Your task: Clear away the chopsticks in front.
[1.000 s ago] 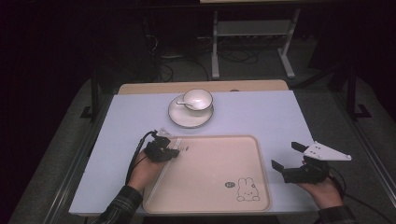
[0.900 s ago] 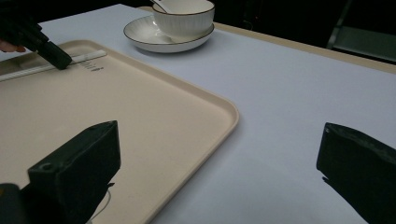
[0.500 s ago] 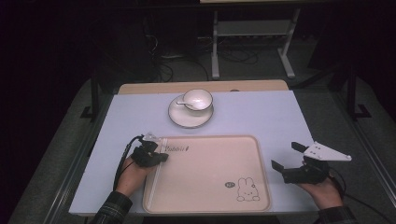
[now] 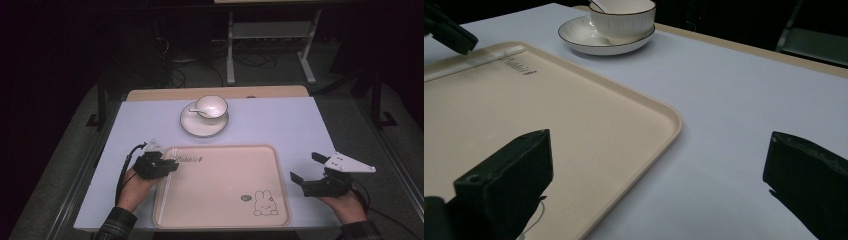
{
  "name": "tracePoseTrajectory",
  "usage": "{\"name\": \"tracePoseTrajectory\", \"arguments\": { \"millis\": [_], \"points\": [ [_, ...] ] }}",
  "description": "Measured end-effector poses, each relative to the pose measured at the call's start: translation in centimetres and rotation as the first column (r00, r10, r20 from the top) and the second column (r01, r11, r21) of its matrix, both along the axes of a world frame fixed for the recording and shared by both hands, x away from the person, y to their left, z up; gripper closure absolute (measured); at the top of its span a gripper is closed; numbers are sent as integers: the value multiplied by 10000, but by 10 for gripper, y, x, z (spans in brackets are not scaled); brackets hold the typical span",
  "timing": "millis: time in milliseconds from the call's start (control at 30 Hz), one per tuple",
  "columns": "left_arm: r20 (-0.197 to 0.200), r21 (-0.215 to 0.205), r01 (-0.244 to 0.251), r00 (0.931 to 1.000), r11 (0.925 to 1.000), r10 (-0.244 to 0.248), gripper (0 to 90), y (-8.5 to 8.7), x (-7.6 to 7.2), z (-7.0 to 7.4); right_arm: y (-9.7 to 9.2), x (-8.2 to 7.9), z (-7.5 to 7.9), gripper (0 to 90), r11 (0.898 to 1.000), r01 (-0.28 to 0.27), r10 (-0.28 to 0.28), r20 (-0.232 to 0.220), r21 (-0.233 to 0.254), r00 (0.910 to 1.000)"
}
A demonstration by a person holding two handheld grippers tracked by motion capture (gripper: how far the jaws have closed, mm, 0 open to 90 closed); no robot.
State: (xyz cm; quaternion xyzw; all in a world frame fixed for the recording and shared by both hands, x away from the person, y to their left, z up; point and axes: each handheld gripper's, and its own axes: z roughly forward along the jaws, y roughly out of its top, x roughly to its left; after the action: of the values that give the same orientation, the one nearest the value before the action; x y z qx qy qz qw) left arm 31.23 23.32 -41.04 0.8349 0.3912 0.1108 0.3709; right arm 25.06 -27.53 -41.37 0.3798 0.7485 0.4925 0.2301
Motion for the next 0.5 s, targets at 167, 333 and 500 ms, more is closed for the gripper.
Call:
{"name": "tracePoseTrajectory", "arguments": {
  "millis": [167,333,500],
  "points": [
    [572,-546,32,9984,9985,-1,439,20,-11,5,1,0,0,0,10000,-84,84,14,-16,10000],
    [1323,-827,26,9912,9966,84,293,36,-27,4,2,-1,0,0,9999,-114,114,-4,5,9999],
    [1694,-1162,-4,9853,9932,202,158,45,-41,2,3,-1,1,0,9997,-241,240,93,88,9997]
  ]
}}
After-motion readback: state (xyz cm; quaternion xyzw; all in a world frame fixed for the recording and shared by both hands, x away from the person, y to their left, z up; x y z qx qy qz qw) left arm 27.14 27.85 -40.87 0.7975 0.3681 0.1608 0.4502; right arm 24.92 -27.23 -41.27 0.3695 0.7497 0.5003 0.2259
